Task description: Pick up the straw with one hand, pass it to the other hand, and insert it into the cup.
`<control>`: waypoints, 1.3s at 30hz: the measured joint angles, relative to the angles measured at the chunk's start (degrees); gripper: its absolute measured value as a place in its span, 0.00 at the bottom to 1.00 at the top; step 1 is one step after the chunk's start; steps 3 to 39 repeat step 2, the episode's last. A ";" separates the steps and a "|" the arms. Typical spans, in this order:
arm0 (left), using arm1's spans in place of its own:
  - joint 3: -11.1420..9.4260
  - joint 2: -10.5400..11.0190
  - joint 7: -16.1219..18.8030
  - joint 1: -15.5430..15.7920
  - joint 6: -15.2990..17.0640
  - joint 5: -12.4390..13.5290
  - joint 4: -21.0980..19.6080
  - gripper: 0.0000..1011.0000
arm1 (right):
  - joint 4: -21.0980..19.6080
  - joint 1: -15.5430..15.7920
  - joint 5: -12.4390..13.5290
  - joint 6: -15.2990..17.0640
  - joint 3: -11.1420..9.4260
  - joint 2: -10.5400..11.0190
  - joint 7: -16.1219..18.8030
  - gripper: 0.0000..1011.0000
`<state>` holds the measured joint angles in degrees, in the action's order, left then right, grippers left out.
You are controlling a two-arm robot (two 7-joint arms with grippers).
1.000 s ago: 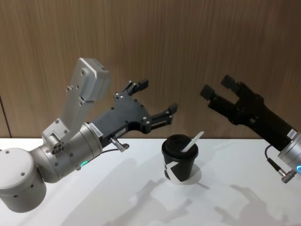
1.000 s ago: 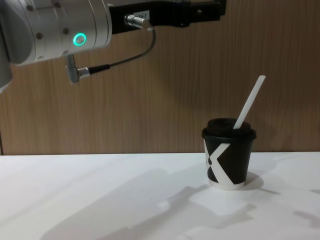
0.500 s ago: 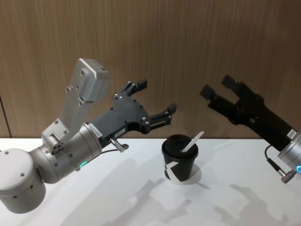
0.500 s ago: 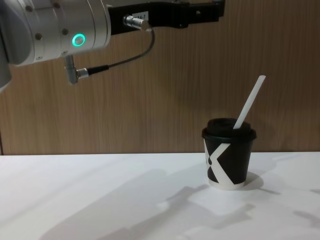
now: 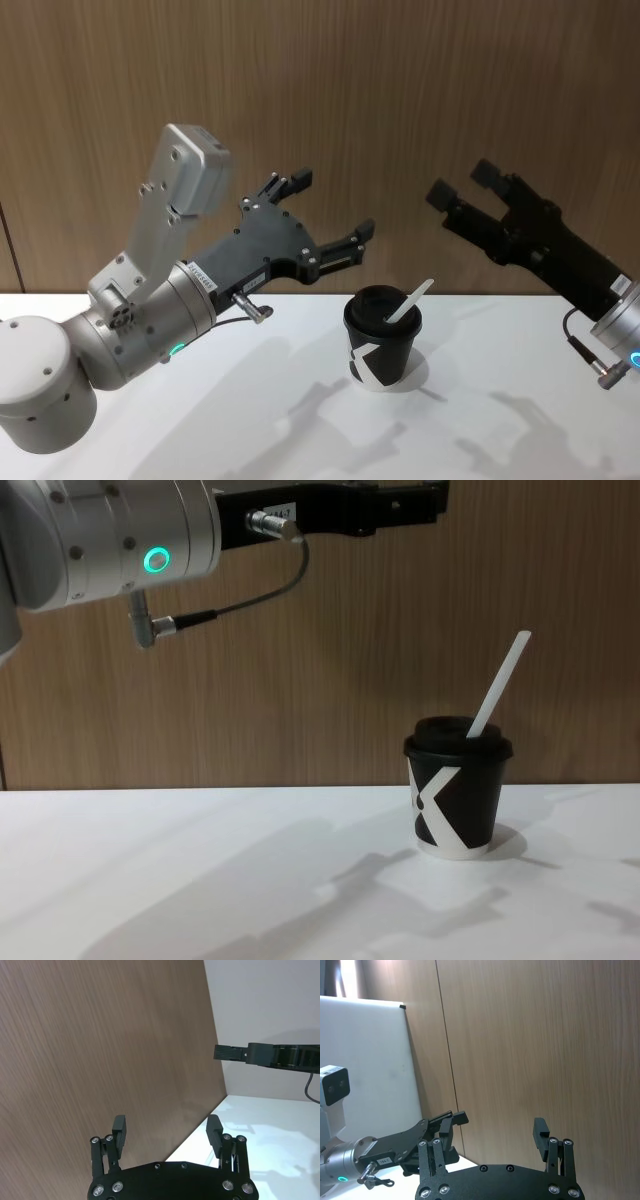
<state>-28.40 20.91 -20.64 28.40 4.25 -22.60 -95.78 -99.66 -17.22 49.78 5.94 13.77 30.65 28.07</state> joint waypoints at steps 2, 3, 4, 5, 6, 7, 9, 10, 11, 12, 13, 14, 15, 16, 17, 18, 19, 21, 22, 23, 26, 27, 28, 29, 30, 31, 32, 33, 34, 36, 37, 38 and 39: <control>0.00 0.00 0.02 -0.01 0.02 0.00 0.00 0.99 | 0.00 0.00 0.00 -0.01 0.00 0.00 -0.01 0.99; 0.00 0.00 0.02 -0.01 0.02 0.00 0.00 0.99 | 0.00 0.00 0.00 -0.01 0.00 0.00 -0.01 0.99; 0.00 0.00 0.02 -0.01 0.02 0.00 0.00 0.99 | 0.00 0.00 0.00 -0.01 0.00 0.00 -0.01 0.99; 0.00 0.00 0.02 -0.01 0.02 0.00 0.00 0.99 | 0.00 0.00 0.00 -0.01 0.00 0.00 -0.01 0.99; 0.00 0.00 0.02 -0.01 0.02 0.00 0.00 0.99 | 0.00 0.00 0.00 -0.01 0.00 0.00 -0.01 0.99; 0.00 0.00 0.02 -0.01 0.02 0.00 0.00 0.99 | 0.00 0.00 0.00 -0.01 0.00 0.00 -0.01 0.99; 0.00 0.00 0.02 -0.01 0.02 0.00 0.00 0.99 | 0.00 0.00 0.00 -0.01 0.00 0.00 -0.01 0.99; 0.00 0.00 0.02 -0.01 0.02 0.00 0.00 0.99 | 0.00 0.00 0.00 -0.01 0.00 0.00 -0.01 0.99; 0.00 0.00 0.02 -0.01 0.02 0.00 0.00 0.99 | 0.00 0.00 0.00 -0.01 0.00 0.00 -0.01 0.99; 0.00 0.00 0.02 -0.01 0.02 0.00 0.00 0.99 | 0.00 0.00 0.00 -0.01 0.00 0.00 -0.01 0.99; 0.00 0.00 0.02 -0.01 0.02 0.00 0.00 0.99 | 0.00 0.00 0.00 -0.01 0.00 0.00 -0.01 0.99; 0.00 0.00 0.02 -0.01 0.02 0.00 0.00 0.99 | 0.00 0.00 0.00 -0.01 0.00 0.00 -0.01 0.99; 0.00 0.00 0.02 -0.01 0.02 0.00 0.00 0.99 | 0.00 0.00 0.00 -0.01 0.00 0.00 -0.01 0.99; 0.00 0.00 0.02 -0.01 0.02 0.00 0.00 0.99 | 0.00 0.00 0.00 -0.01 0.00 0.00 -0.01 0.99; 0.00 0.00 0.02 -0.01 0.02 0.00 0.00 0.99 | 0.00 0.00 0.00 -0.01 0.00 0.00 -0.01 0.99; 0.00 0.00 0.02 -0.01 0.02 0.00 0.00 0.99 | 0.00 0.00 0.00 -0.01 0.00 0.00 -0.01 0.99; 0.00 0.00 0.02 -0.01 0.02 0.00 0.00 0.99 | 0.00 0.00 0.00 -0.01 0.00 0.00 -0.01 0.99; 0.00 0.00 0.02 -0.01 0.02 0.00 0.00 0.99 | 0.00 0.00 0.00 -0.01 0.00 0.00 -0.01 0.99; 0.00 0.00 0.02 -0.01 0.02 0.00 0.00 0.99 | 0.00 0.00 0.00 -0.01 0.00 0.00 -0.01 0.99; 0.00 0.00 0.02 -0.01 0.02 0.00 0.00 0.99 | 0.00 0.00 0.00 -0.01 0.00 0.00 -0.01 0.99; 0.00 0.00 0.02 -0.01 0.02 0.00 0.00 0.99 | 0.00 0.00 0.00 -0.01 0.00 0.00 -0.01 0.99; 0.00 0.00 0.02 -0.01 0.02 0.00 0.00 0.99 | 0.00 0.00 0.00 -0.01 0.00 0.00 -0.01 0.99; 0.00 0.00 0.02 -0.01 0.02 0.00 0.00 0.99 | 0.00 0.00 0.00 -0.01 0.00 0.00 -0.01 0.99; 0.00 0.00 0.02 -0.01 0.02 0.00 0.00 0.99 | 0.00 0.00 0.00 -0.01 0.00 0.00 -0.01 0.99; 0.00 0.00 0.02 -0.01 0.02 0.00 0.00 0.99 | 0.00 0.00 0.00 -0.01 0.00 0.00 -0.01 0.99; 0.00 0.00 0.02 -0.01 0.02 0.00 0.00 0.99 | 0.00 0.00 0.00 -0.01 0.00 0.00 -0.01 0.99; 0.00 0.00 0.02 -0.01 0.02 0.00 0.00 0.99 | 0.00 0.00 0.00 -0.01 0.00 0.00 -0.01 0.99; 0.00 0.00 0.02 -0.01 0.02 0.00 0.00 0.99 | 0.00 0.00 0.00 -0.01 0.00 0.00 -0.01 0.99; 0.00 0.00 0.02 -0.01 0.02 0.00 0.00 0.99 | 0.00 0.00 0.00 -0.01 0.00 0.00 -0.01 0.99; 0.00 0.00 0.02 -0.01 0.02 0.00 0.00 0.99 | 0.00 0.00 0.00 -0.01 0.00 0.00 -0.01 0.99; 0.00 0.00 0.02 -0.01 0.02 0.00 0.00 0.99 | 0.00 0.00 0.00 -0.01 0.00 0.00 -0.01 0.99; 0.00 0.00 0.02 -0.01 0.02 0.00 0.00 0.99 | 0.00 0.00 0.00 -0.01 0.00 0.00 -0.01 0.99; 0.00 0.00 0.02 -0.01 0.02 0.00 0.00 0.99 | 0.00 0.00 0.00 -0.01 0.00 0.00 -0.01 0.99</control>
